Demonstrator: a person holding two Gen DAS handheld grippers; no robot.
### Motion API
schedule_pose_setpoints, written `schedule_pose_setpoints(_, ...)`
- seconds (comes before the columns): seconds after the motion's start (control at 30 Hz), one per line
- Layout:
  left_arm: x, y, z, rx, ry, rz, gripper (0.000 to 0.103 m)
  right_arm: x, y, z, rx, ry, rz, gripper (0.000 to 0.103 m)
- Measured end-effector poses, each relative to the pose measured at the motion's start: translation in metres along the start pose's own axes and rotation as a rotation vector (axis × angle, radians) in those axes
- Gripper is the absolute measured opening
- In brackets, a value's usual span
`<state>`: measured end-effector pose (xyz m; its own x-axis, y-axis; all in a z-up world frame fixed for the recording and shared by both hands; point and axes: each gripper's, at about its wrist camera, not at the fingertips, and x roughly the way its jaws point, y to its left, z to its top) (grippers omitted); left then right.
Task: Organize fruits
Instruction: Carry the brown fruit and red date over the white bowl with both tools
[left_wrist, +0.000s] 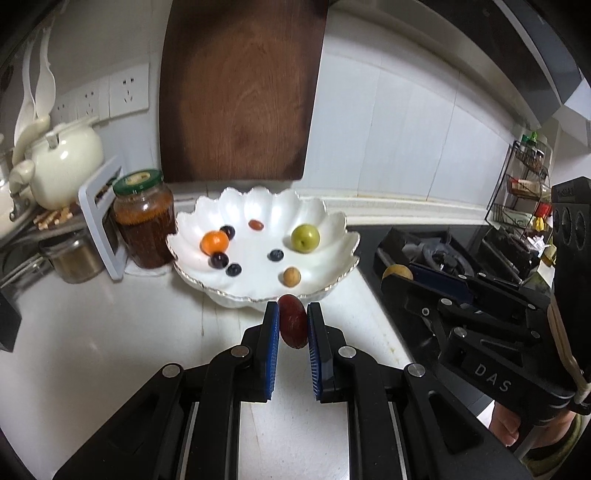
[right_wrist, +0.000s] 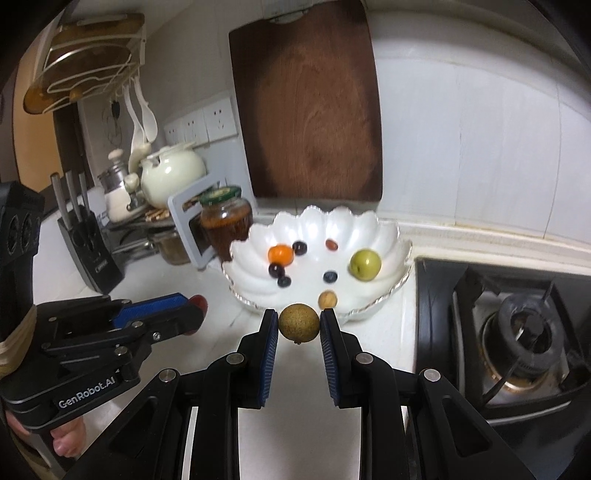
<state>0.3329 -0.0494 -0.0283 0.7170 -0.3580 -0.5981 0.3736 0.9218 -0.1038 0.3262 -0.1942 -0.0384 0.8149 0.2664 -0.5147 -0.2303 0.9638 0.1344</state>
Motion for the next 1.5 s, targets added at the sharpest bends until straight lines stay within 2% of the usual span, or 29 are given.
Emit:
schedule_pose_setpoints(0.43, -0.014, -0.004, 0.034, 0.014, -0.116, 0.035, 0.016, -0.008, -0.002, 0.034, -0.026, -0.091, -0.026, 0.025)
schedule_pose_setpoints(0.77, 0.001, 0.004, 0.064, 0.000, -0.145, 0.039, 0.016, 0.004, -0.009, 0.061, -0.029, -0.118, -0.034, 0.025)
schedule_pose_setpoints(1.1, 0.037, 0.023, 0.093, -0.033, -0.117, 0.055, 0.016, 0.042, -0.019, 0.089, -0.028, -0.085, -0.034, 0.025)
schedule_pose_setpoints(1.5, 0.094, 0.043, 0.114, -0.055, -0.018, 0.056, 0.016, 0.109, -0.037, 0.111, -0.019, 0.033, -0.042, 0.025)
